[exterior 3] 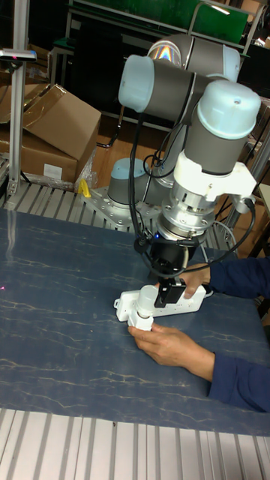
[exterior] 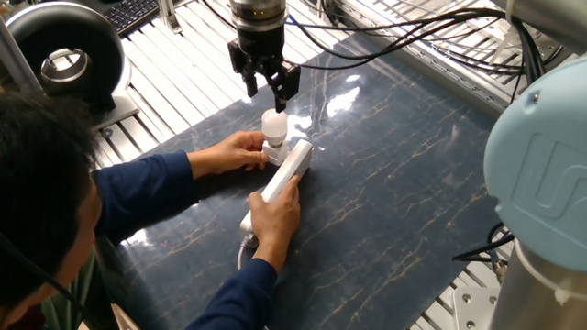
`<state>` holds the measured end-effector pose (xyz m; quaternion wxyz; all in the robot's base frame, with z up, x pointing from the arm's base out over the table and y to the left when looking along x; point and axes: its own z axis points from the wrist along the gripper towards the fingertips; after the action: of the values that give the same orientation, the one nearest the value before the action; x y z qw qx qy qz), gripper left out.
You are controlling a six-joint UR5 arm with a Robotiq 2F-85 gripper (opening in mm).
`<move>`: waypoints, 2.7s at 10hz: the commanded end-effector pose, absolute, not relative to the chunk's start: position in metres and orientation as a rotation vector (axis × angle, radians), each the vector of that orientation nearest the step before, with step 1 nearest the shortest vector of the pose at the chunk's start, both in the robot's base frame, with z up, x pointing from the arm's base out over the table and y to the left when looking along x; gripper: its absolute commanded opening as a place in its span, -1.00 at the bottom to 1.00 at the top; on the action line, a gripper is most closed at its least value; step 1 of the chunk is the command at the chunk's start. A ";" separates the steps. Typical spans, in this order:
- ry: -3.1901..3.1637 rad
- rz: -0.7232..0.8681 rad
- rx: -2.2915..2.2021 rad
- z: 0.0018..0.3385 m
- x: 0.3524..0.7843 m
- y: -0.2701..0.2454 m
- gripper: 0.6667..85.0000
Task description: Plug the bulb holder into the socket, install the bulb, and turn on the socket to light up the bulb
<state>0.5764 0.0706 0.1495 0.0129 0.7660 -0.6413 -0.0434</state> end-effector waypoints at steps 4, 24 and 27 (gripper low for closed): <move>-1.981 -0.149 2.433 0.137 0.571 0.074 0.49; -1.997 -0.105 2.442 0.098 0.573 0.073 0.37; -2.000 -0.105 2.439 0.097 0.573 0.072 0.34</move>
<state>0.5724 0.0703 0.0974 -0.0020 0.7751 -0.6311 -0.0300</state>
